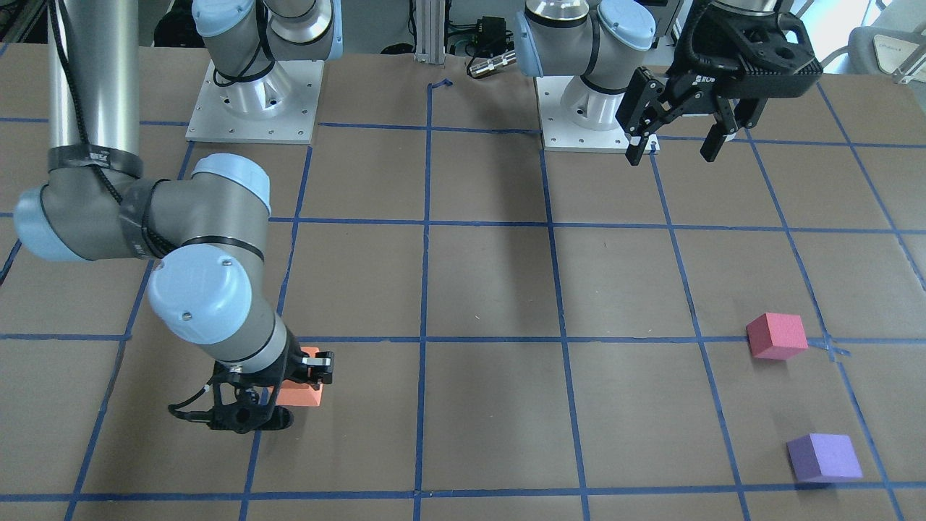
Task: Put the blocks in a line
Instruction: 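Carry the orange cube with the right gripper toward the table center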
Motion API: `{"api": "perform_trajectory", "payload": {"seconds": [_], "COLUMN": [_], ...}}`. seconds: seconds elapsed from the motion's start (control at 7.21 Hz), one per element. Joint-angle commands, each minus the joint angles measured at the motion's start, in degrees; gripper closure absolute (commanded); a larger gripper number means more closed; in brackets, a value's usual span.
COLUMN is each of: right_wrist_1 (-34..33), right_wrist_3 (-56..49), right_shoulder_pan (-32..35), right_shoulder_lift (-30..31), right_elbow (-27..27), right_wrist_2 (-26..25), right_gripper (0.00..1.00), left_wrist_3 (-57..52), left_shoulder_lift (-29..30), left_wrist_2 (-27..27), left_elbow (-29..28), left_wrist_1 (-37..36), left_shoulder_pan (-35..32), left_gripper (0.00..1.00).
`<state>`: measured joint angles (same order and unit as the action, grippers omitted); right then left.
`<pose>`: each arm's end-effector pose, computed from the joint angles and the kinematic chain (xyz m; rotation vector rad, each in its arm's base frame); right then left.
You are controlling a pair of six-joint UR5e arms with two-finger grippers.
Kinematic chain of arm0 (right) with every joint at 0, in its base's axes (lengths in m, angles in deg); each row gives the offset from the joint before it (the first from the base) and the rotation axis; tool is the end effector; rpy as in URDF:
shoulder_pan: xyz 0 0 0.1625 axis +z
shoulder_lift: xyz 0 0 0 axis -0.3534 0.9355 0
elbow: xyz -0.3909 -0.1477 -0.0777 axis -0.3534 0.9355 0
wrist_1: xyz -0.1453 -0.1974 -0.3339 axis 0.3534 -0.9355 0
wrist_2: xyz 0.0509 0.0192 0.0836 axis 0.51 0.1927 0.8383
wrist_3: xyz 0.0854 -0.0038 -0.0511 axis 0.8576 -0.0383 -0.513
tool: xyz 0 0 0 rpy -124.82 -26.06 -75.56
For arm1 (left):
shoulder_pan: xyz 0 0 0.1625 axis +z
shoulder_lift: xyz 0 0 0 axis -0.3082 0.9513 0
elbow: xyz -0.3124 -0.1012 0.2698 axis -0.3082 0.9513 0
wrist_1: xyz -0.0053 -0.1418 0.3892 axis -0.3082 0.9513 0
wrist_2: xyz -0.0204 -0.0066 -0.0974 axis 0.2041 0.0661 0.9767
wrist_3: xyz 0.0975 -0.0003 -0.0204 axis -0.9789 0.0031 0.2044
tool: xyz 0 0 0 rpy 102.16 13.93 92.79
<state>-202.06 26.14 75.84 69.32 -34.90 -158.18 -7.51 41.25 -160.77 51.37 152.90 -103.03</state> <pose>0.2131 -0.6576 0.2665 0.0342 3.1075 0.0197 -0.0976 -0.4505 0.5363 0.2073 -3.0950 0.3293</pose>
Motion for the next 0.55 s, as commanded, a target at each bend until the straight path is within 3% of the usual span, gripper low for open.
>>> {"api": "perform_trajectory", "payload": {"seconds": [0.0, 0.42], "right_wrist_1": [-0.17, -0.26], "right_wrist_3": [9.76, 18.73], "right_shoulder_pan": [6.89, 12.52], "right_shoulder_lift": [-3.92, -10.08], "right_elbow": [4.05, 10.56], "right_wrist_2": [0.10, 0.27], "right_gripper": [1.00, 1.00], "left_wrist_3": [0.00, 0.00], "left_shoulder_lift": [-0.15, -0.42], "left_wrist_2": [0.00, 0.00], "left_elbow": [0.26, 0.62], "left_wrist_1": [0.10, 0.10], "left_shoulder_pan": [-0.08, -0.09], "left_gripper": [0.00, 0.00]}}
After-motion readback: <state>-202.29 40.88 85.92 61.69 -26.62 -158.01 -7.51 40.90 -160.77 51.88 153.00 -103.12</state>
